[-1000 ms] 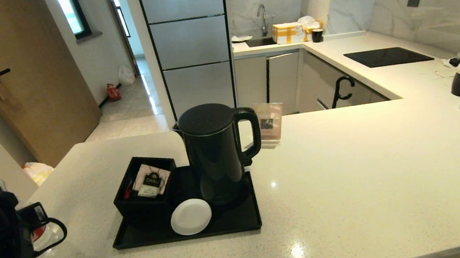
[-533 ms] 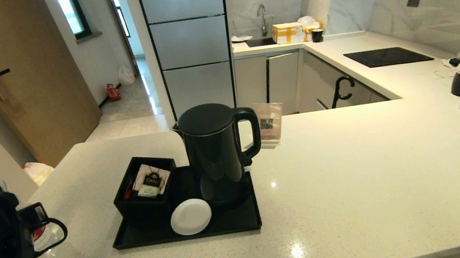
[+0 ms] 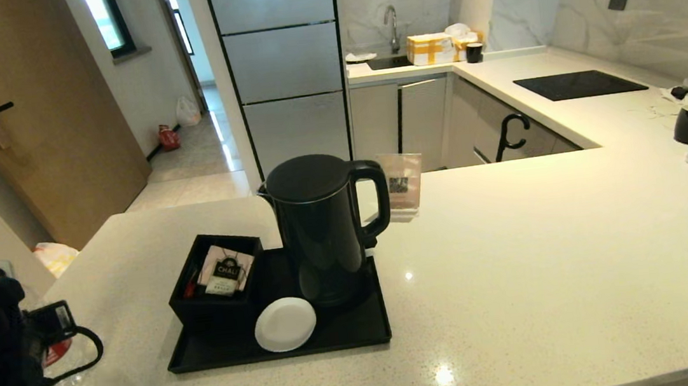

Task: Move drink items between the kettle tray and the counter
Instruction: Return the bottled water to its original position

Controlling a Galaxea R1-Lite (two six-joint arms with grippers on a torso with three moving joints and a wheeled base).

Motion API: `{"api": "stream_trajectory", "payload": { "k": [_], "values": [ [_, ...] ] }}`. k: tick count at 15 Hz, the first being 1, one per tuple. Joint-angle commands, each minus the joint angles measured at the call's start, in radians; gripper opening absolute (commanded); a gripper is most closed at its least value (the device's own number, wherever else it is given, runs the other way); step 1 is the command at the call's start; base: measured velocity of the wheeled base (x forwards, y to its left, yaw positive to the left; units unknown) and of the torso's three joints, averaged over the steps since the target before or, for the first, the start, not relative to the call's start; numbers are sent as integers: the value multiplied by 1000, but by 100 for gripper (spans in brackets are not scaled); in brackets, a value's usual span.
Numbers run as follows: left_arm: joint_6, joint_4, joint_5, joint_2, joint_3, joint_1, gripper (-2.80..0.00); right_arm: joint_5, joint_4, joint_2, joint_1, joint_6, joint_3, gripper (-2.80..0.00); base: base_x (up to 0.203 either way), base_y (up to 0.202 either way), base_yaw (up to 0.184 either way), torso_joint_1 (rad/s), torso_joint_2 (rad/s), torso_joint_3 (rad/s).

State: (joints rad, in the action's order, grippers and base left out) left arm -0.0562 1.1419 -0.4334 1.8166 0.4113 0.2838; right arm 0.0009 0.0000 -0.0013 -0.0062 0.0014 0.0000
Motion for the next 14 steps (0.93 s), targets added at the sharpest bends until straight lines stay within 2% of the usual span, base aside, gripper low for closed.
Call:
{"api": "stream_trajectory", "payload": {
  "k": [1, 3, 4, 8, 9, 11, 12, 14],
  "values": [
    [0, -77, -3, -293, -9, -33, -280, 1, 0, 1, 0, 0, 0, -280, 0, 0, 0, 0, 0, 0],
    [-2, -179, -2, -389, -18, -66, -280, 1, 0, 1, 0, 0, 0, -280, 0, 0, 0, 0, 0, 0],
    [15, -264, -4, -423, -1, -102, -280, 1, 0, 1, 0, 0, 0, -280, 0, 0, 0, 0, 0, 0],
    [86, -857, -9, -769, 165, -274, -280, 1, 0, 1, 0, 0, 0, -280, 0, 0, 0, 0, 0, 0],
    [96, -991, 13, -835, 202, -311, -280, -1, 0, 1, 0, 0, 0, -280, 0, 0, 0, 0, 0, 0],
    [106, -1255, 157, -995, 269, -373, -280, 1, 0, 1, 0, 0, 0, -280, 0, 0, 0, 0, 0, 0],
    [112, -1352, 234, -1033, 304, -406, -280, 1, 0, 1, 0, 0, 0, -280, 0, 0, 0, 0, 0, 0],
    [114, -1366, 248, -1039, 311, -413, -280, 1, 0, 1, 0, 0, 0, -280, 0, 0, 0, 0, 0, 0]
  ]
}}
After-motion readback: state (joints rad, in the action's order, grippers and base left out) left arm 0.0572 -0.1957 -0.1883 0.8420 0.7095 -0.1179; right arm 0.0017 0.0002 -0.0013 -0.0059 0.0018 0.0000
